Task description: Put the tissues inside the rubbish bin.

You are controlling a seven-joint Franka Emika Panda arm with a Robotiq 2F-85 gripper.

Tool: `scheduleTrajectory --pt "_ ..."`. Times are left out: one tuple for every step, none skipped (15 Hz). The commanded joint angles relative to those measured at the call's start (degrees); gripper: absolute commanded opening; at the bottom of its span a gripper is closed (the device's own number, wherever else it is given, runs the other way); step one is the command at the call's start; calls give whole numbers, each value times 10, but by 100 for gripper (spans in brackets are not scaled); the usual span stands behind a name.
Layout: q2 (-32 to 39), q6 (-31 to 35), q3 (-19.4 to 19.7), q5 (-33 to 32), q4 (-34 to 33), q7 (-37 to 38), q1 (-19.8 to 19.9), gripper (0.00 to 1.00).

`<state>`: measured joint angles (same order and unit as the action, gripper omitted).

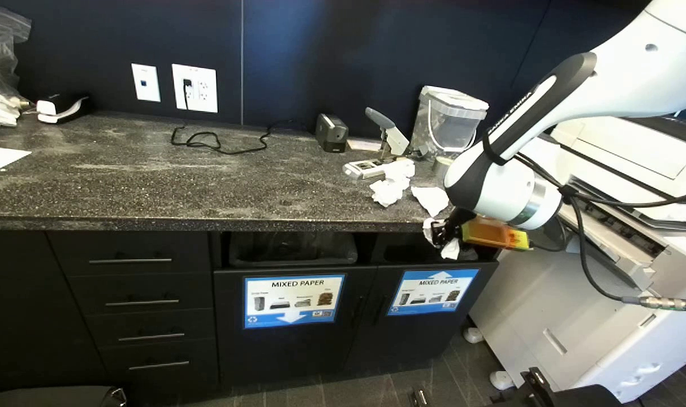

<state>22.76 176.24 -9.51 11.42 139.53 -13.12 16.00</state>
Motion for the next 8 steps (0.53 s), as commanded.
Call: scheduleTrajectory --pt "45 91 -91 -25 14 -46 84 6" --pt "62 110 -86 -51 16 -38 81 6" --pt "76 124 -79 -76 17 -31 78 5" --pt "88 134 -61 -99 13 -22 70 6" --pt "101 149 -34 -114 12 -12 50 5" --pt "115 162 -4 -123 7 -2 25 5" --pt "130 173 7 -132 -1 5 24 5" --pt "144 188 32 -127 -8 22 4 6"
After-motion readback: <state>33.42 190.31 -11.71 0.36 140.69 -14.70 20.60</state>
